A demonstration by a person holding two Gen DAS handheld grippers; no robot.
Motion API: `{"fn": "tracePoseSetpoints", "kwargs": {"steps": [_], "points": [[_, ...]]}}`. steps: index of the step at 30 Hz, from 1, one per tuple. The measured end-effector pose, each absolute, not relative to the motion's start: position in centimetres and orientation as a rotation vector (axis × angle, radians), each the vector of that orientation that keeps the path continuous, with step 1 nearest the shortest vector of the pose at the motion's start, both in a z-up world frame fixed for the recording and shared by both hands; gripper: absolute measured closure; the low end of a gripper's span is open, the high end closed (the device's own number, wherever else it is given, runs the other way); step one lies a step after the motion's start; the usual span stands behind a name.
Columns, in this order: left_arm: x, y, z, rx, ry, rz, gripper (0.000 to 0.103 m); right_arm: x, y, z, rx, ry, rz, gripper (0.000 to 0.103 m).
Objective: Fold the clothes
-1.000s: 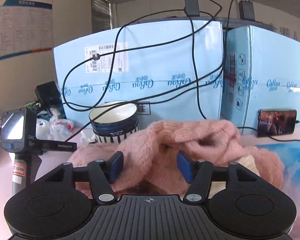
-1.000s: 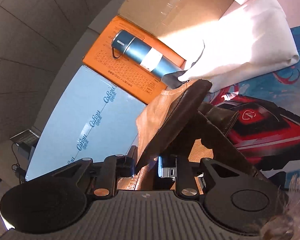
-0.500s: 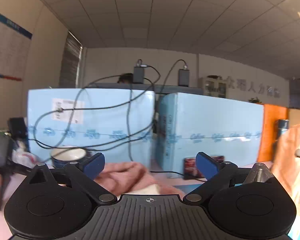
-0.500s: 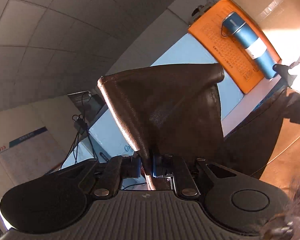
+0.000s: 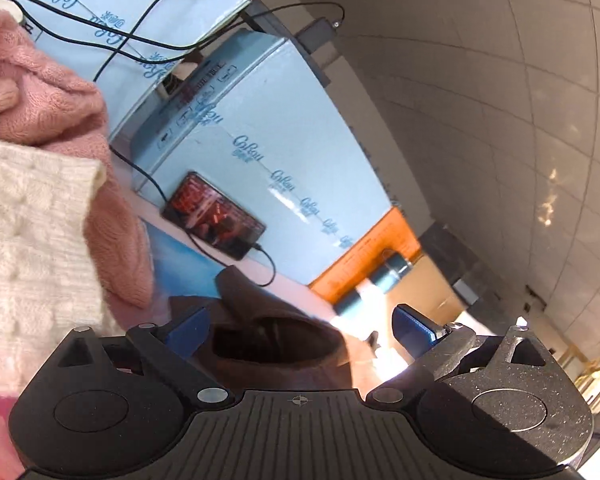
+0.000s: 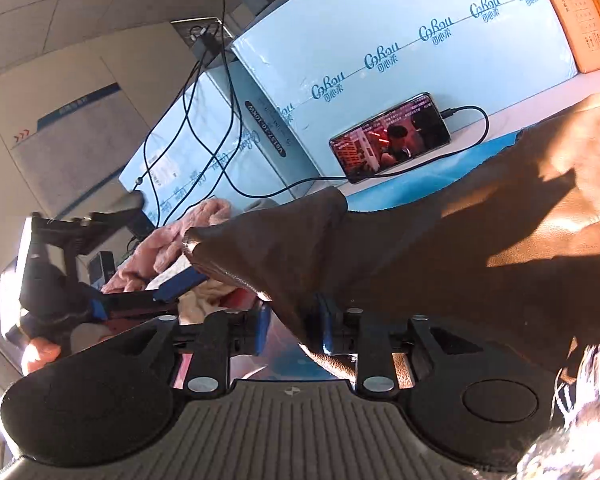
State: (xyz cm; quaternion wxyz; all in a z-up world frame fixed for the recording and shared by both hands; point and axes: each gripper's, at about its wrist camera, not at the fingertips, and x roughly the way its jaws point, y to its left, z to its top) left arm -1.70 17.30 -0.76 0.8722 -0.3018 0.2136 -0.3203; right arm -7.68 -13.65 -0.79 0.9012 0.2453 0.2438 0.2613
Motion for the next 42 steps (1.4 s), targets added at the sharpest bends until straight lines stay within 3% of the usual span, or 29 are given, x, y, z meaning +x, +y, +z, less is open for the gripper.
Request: {"fn": "tracePoseSetpoints", "kwargs": {"steps": [1, 2, 7, 15, 22, 25, 26, 28, 29, 30, 35, 39, 40, 42], "points": [[-1.9, 17.0, -0.5, -0.582, 0.442, -0.658, 0.003, -8.5, -14.4, -0.5, 0.514, 0.483, 0.551, 0.035], [-2.1, 16.6, -0.2, -0.533, 0.438, -0.649, 0.003, -9.4, -15.5, -0.2, 0.525, 0.457, 0.549, 0.028], [-1.4, 15.1, 0.6, -0.373, 0.455, -0.604, 0.003, -13.0, -21.6, 0.6, 0.599, 0.388, 0.370, 0.022], [2.9, 11.1, 3.5, -0.059, 0.461, -0.603, 0.003, -16.2, -29.3, -2.0, 0.775, 0.426, 0.109, 0.021], [10.2, 6.9, 3.2, 0.052, 0.791, -0.630, 0.003, -15.6, -30.6, -3.2, 0.885, 0.491, 0.082, 0.022], [10.3, 5.4, 1.9, 0.172, 0.830, -0.660, 0.004, -14.9, -30.1, -2.9, 0.857, 0.522, 0.072, 0.025], [9.8, 5.1, 1.7, 0.204, 0.808, -0.674, 0.009, -14.6, -30.0, -2.9, 0.846, 0.531, 0.058, 0.031], [8.7, 4.6, 1.6, 0.281, 0.732, -0.682, 0.051, -14.1, -29.7, -2.9, 0.824, 0.549, 0.030, 0.046], [8.4, 4.4, 1.7, 0.306, 0.703, -0.679, 0.085, -13.8, -29.6, -3.0, 0.818, 0.555, 0.017, 0.056], [8.2, 4.3, 1.7, 0.317, 0.685, -0.679, 0.093, -13.4, -29.5, -3.1, 0.816, 0.557, 0.006, 0.059], [9.2, 2.9, 1.7, 0.378, 0.585, -0.587, 0.098, -10.9, -28.9, -3.5, 0.810, 0.557, -0.014, 0.069], [10.5, 2.7, 3.0, 0.359, 0.461, -0.521, 0.100, -7.0, -29.2, -3.8, 0.834, 0.551, -0.027, 0.070], [10.1, 3.0, 3.5, 0.348, 0.423, -0.531, 0.100, -6.7, -29.3, -3.7, 0.841, 0.554, -0.025, 0.069], [8.6, 3.5, 4.7, 0.334, 0.346, -0.552, 0.100, -6.9, -29.7, -3.2, 0.860, 0.557, 0.013, 0.054]]}}
